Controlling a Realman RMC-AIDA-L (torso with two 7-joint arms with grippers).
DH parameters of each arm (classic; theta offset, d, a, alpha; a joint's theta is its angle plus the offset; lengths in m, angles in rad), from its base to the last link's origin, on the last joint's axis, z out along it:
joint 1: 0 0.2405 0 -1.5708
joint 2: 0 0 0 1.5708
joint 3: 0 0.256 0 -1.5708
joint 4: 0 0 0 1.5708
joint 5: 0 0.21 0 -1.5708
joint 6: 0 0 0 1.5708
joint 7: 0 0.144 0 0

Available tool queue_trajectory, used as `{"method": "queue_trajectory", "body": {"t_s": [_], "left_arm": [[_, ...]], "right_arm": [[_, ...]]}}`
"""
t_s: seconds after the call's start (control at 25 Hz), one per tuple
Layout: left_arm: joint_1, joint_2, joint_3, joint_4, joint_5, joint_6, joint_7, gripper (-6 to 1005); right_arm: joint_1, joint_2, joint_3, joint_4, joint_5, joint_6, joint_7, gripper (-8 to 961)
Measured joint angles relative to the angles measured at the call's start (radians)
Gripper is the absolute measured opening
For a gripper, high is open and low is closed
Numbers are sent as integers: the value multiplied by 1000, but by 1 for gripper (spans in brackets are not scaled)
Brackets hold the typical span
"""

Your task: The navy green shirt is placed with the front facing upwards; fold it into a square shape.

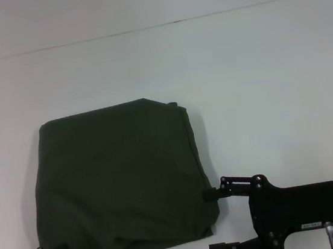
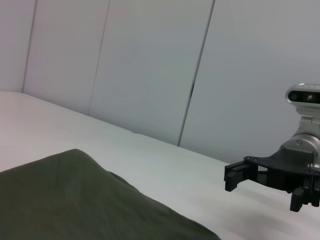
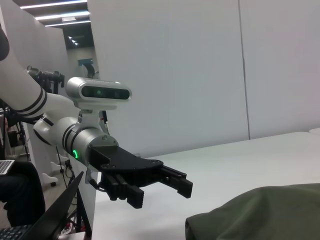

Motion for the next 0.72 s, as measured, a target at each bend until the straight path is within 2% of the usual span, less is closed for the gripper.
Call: {"method": "queue_trajectory", "body": {"t_s": [0.72], "left_arm": [[3, 0, -5, 0, 0, 2, -1, 901]], "right_arm": [[-1, -1, -2, 1, -1, 0, 0, 910]]}}
